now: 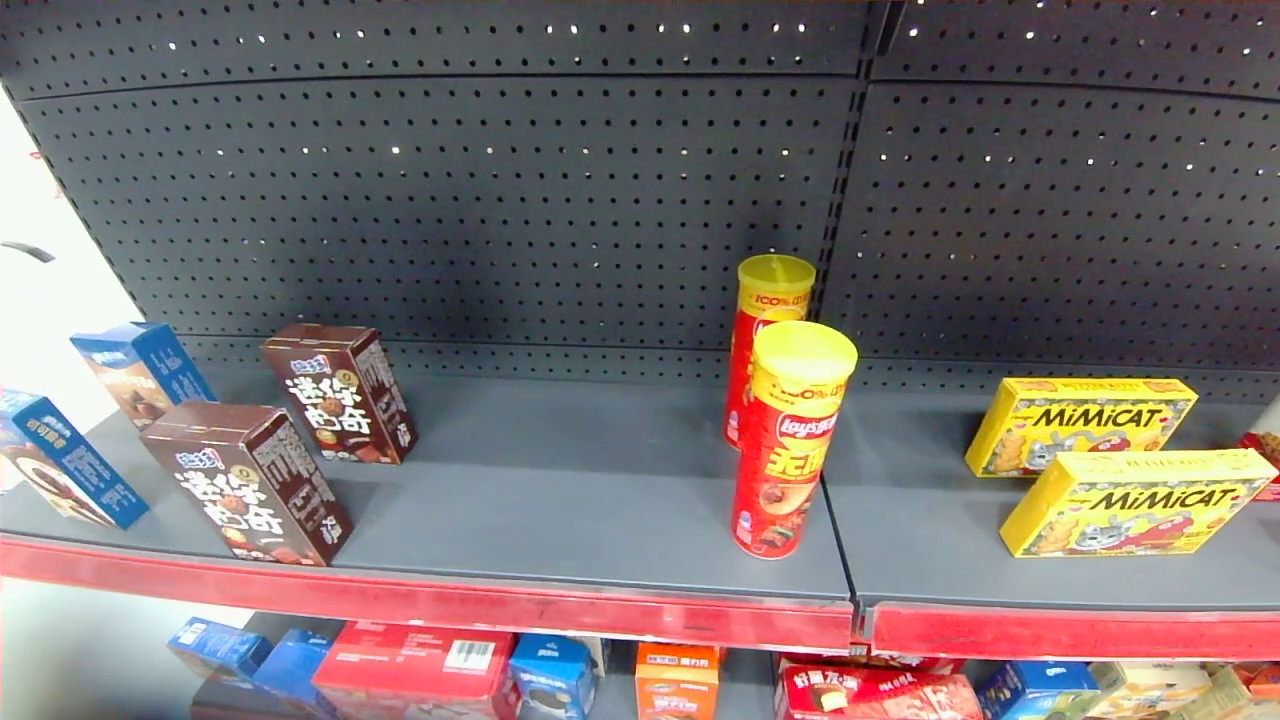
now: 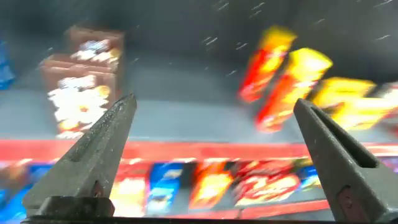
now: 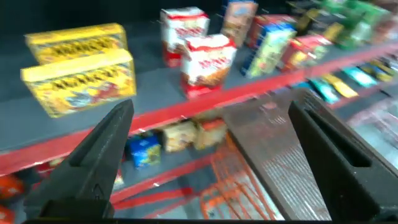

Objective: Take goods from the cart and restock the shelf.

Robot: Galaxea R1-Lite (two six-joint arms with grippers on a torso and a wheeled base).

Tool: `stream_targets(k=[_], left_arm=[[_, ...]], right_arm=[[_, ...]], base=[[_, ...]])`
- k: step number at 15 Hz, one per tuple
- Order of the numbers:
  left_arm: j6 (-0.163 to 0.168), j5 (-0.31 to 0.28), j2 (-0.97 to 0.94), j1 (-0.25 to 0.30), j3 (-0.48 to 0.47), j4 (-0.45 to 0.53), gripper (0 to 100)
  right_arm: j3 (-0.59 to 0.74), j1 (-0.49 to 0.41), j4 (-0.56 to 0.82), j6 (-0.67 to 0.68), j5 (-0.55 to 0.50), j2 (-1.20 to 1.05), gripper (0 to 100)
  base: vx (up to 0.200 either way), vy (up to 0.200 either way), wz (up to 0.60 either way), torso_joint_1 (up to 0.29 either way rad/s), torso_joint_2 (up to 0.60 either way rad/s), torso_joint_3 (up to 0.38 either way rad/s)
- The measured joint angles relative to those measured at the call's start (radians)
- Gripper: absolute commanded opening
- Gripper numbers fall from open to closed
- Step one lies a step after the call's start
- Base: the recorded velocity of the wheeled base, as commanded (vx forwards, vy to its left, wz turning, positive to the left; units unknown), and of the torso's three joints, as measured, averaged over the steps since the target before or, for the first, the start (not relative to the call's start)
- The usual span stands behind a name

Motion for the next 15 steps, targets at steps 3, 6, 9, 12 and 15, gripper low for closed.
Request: stream_targets(k=[3,6,9,12,15], left_arm=[[-0.102,-0.003,-0.026,-0.190,0.002,-0.166,100],[-0.151,-0.004,-0.032,-0.405,-0.031,-0.191,100],[-0.149,-0.001,-0.051,-0.412,-0.045,-0.129,100],[-0.012,0.137,-0.085,-0.376,-0.037,-0.033,100],[0.232,0.524,-0.133,-0.493,0.011,0.176,100]], right_arm=[[-0.019,-0.102,0.036,-0.003,0.000,-0.016,100],[-0.024,-0.181,0.040,-0.003,0.000,-0.029,100],[-0.028,-0.276,0.044,-0.007,0.000,-0.039,100],[-0.058,-0.352,0.062,-0.054,0.002,-0.050,100],[-0.074,-0.400,0.082,-0.060,0.001,-0.056,100]], base=[[0.000,0.000,0.00,0.000,0.00,0.000],[0.000,0.000,0.00,0.000,0.00,0.000],[0.000,0.000,0.00,0.000,0.00,0.000],[0.000,0.000,0.00,0.000,0.00,0.000],[0.000,0.000,0.00,0.000,0.00,0.000]])
